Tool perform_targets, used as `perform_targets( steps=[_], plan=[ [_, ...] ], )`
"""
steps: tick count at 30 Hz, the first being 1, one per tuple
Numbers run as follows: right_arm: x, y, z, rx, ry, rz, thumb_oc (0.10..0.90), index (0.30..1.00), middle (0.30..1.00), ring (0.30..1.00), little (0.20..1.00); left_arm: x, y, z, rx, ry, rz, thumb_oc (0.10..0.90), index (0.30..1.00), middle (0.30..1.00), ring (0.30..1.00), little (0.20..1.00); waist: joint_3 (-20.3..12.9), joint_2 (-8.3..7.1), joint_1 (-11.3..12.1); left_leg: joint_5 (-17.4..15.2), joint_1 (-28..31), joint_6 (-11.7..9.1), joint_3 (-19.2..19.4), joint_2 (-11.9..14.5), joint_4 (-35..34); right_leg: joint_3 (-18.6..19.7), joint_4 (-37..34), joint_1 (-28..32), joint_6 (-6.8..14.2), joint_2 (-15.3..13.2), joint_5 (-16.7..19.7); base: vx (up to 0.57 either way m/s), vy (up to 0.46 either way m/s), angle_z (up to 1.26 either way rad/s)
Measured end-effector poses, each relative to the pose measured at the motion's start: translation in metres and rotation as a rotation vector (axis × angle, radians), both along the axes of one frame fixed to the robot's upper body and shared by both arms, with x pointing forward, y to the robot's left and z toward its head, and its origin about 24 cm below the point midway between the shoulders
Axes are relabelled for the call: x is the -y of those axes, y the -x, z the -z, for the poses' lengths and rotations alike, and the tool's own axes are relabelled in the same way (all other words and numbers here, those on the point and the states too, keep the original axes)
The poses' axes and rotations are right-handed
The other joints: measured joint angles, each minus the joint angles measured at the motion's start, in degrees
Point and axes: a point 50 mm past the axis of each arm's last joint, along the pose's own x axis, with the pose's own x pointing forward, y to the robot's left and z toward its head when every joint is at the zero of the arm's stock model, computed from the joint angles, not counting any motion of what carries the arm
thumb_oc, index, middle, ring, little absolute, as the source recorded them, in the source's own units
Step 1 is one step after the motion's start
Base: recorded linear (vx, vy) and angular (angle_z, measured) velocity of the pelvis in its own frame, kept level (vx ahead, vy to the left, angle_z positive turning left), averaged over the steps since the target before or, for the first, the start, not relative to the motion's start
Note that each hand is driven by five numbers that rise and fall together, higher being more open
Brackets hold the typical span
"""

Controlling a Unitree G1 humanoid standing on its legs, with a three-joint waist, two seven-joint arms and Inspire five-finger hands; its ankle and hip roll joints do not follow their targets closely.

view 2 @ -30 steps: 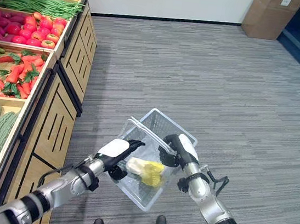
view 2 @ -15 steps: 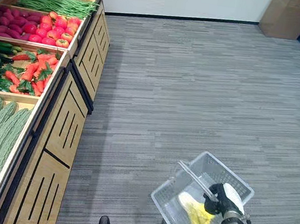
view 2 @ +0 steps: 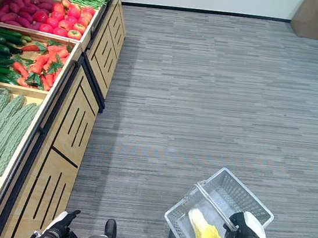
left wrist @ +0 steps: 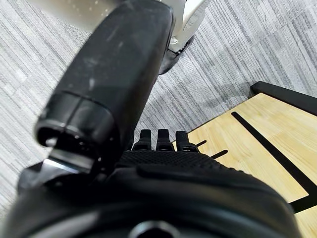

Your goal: Get the vegetables into the basket

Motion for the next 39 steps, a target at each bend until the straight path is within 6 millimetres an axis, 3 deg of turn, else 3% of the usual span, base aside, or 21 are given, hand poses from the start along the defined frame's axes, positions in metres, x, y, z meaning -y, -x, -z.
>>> perform_targets(
  steps=[3,7,14,15,18,20,23,25,27,30,31,32,33,34,35,37,39],
  plan=[
    [0.0,0.003,0.004,-0.008,-0.011,0.048,0.4,0.3,0.3,0.3,0.3,0.002,0.0,0.0,-0.005,-0.014,0.045,0.9,1.0,1.0,1.0,1.0,0.0,0.0,0.0,-0.2,0.6,0.2,-0.1,-0.2,0.0,-0.2,-0.6,1.0,-0.2,-0.1,0.1,0.04,0.023,0.04],
    [0.0,-0.008,0.001,0.033,-0.026,0.07,0.4,0.3,0.3,0.3,0.3,0.003,-0.002,0.0,-0.005,-0.022,0.074,0.9,1.0,1.0,1.0,1.0,0.0,-0.05,-0.1,-0.3,0.5,0.3,-0.1,-0.4,0.0,-0.2,-0.6,1.0,-0.2,-0.3,0.1,0.0,0.0,0.0],
    [-0.005,-0.072,-0.036,0.249,-0.015,-0.029,0.4,0.3,0.3,0.3,0.3,-0.016,0.002,0.0,-0.031,-0.081,-0.032,0.9,1.0,1.0,1.0,1.0,3.5,0.99,0.7,-0.3,-2.1,0.3,0.0,0.6,1.1,0.7,6.2,-4.8,-0.5,0.1,-2.6,-0.01,-0.109,-0.03],
    [-0.004,-0.084,-0.046,0.28,0.001,-0.057,0.4,0.3,0.3,0.3,0.3,-0.023,0.011,0.0,-0.064,-0.102,-0.054,0.9,1.0,1.0,1.0,1.0,4.7,2.31,2.1,0.1,-3.2,0.1,-1.1,1.5,2.8,-0.4,9.5,-6.0,-1.5,0.8,-4.7,0.04,-0.187,0.19],
    [-0.002,-0.095,-0.056,0.315,0.019,-0.087,0.4,0.3,0.3,0.3,0.3,-0.025,0.015,0.001,-0.077,-0.113,-0.059,0.9,1.0,1.0,1.0,1.0,5.8,3.9,3.8,0.6,-5.3,-0.2,-3.2,2.3,5.4,-2.0,14.0,-7.3,-2.5,1.5,-7.0,0.08,-0.161,0.31],
    [-0.005,-0.1,-0.062,0.34,0.016,-0.107,0.4,0.3,0.3,0.3,0.3,-0.025,0.024,0.003,-0.114,-0.117,-0.054,0.9,1.0,1.0,1.0,1.0,6.4,3.14,5.0,2.9,-6.3,-0.1,-7.0,2.0,8.2,-3.0,17.4,-7.7,-4.9,0.3,-10.4,0.07,-0.031,0.41],
    [0.0,-0.107,-0.072,0.374,0.038,-0.129,0.4,0.3,0.3,0.3,0.3,-0.018,0.038,0.007,-0.16,-0.099,-0.036,0.9,1.0,1.0,1.0,1.0,6.4,2.99,5.7,6.1,-7.4,-0.4,-11.8,0.3,8.3,-2.7,17.1,-7.2,-5.0,-0.8,-10.4,0.11,0.015,0.12],
    [0.007,-0.106,-0.076,0.367,0.063,-0.119,0.4,0.3,0.3,0.3,0.3,-0.014,0.039,0.009,-0.162,-0.088,-0.025,0.9,1.0,1.0,1.0,1.0,6.5,2.83,5.4,4.5,-9.3,-2.2,-13.1,-0.9,7.7,-2.8,15.4,-6.6,-5.4,-1.3,-10.2,0.14,0.049,0.48],
    [0.01,-0.105,-0.076,0.361,0.073,-0.104,0.4,0.3,0.3,0.3,0.3,-0.012,0.032,0.008,-0.148,-0.086,-0.006,0.9,1.0,1.0,1.0,1.0,7.1,1.83,5.6,2.2,-12.0,-2.2,-13.3,-3.2,4.6,-2.2,12.6,-5.4,-6.5,-1.4,-8.8,0.22,0.087,0.48],
    [0.007,-0.108,-0.076,0.37,0.064,-0.106,0.4,0.3,0.3,0.3,0.3,-0.007,0.029,0.009,-0.146,-0.077,0.036,0.9,1.0,1.0,1.0,1.0,7.2,1.67,7.5,2.3,-11.7,-1.8,-14.6,-4.3,0.0,-0.4,10.8,-3.8,-5.1,-1.1,-8.6,0.18,0.122,-0.26],
    [0.003,-0.114,-0.078,0.382,0.056,-0.117,0.4,0.3,0.3,0.3,0.3,-0.006,0.034,0.01,-0.159,-0.072,0.038,0.9,1.0,1.0,1.0,1.0,7.2,1.75,7.8,2.2,-10.7,-1.0,-14.9,-4.4,-0.3,0.8,10.1,-3.1,-4.2,-0.9,-8.5,0.18,0.201,-0.95],
    [-0.002,-0.119,-0.08,0.396,0.048,-0.133,0.4,0.3,0.3,0.3,0.3,-0.004,0.046,0.011,-0.186,-0.066,0.041,0.9,1.0,1.0,1.0,1.0,6.4,3.23,9.2,1.9,-8.4,1.2,-14.4,-2.9,0.4,3.1,9.5,-2.5,-2.7,0.3,-8.1,0.2,0.242,-1.21],
    [-0.01,-0.119,-0.075,0.4,0.026,-0.14,0.4,0.3,0.3,0.3,0.3,-0.009,0.048,0.01,-0.191,-0.08,0.045,0.9,1.0,1.0,1.0,1.0,6.9,1.07,9.5,3.4,-7.4,1.1,-11.6,-3.9,0.8,4.9,9.0,-1.8,-2.3,-0.9,-8.4,0.24,0.311,-1.12],
    [-0.026,-0.106,-0.058,0.379,-0.037,-0.133,0.4,0.3,0.3,0.3,0.3,-0.029,0.044,0.004,-0.175,-0.124,-0.006,0.9,1.0,1.0,1.0,1.0,5.4,-4.18,8.7,1.1,-7.2,4.0,-8.9,-7.7,3.6,4.5,7.4,0.3,-1.1,-5.1,-7.1,0.19,0.329,-0.65],
    [-0.032,-0.099,-0.05,0.357,-0.06,-0.119,0.4,0.3,0.3,0.3,0.3,-0.035,0.037,0.0,-0.148,-0.139,-0.012,0.9,1.0,1.0,1.0,1.0,4.6,-5.4,8.5,0.3,-6.3,5.1,-7.8,-9.1,3.7,3.9,6.8,0.9,-1.2,-6.3,-6.1,0.15,0.36,-0.39],
    [-0.037,-0.095,-0.042,0.338,-0.083,-0.097,0.4,0.3,0.3,0.3,0.3,-0.041,0.012,-0.006,-0.075,-0.161,0.014,0.9,1.0,1.0,1.0,1.0,4.1,-5.94,8.5,-1.5,-5.7,7.3,-5.7,-11.3,3.6,3.9,6.4,0.5,1.2,-8.5,-2.9,0.11,0.324,-0.38],
    [-0.043,-0.102,-0.043,0.346,-0.094,-0.109,0.4,0.3,0.3,0.3,0.3,-0.044,0.0,-0.01,-0.047,-0.171,0.019,0.9,1.0,1.0,1.0,1.0,4.1,-6.0,8.6,-1.7,-6.7,7.7,-4.8,-12.2,3.4,3.5,6.3,-1.1,1.4,-9.4,-1.9,0.06,0.215,-0.25]
  ],
)
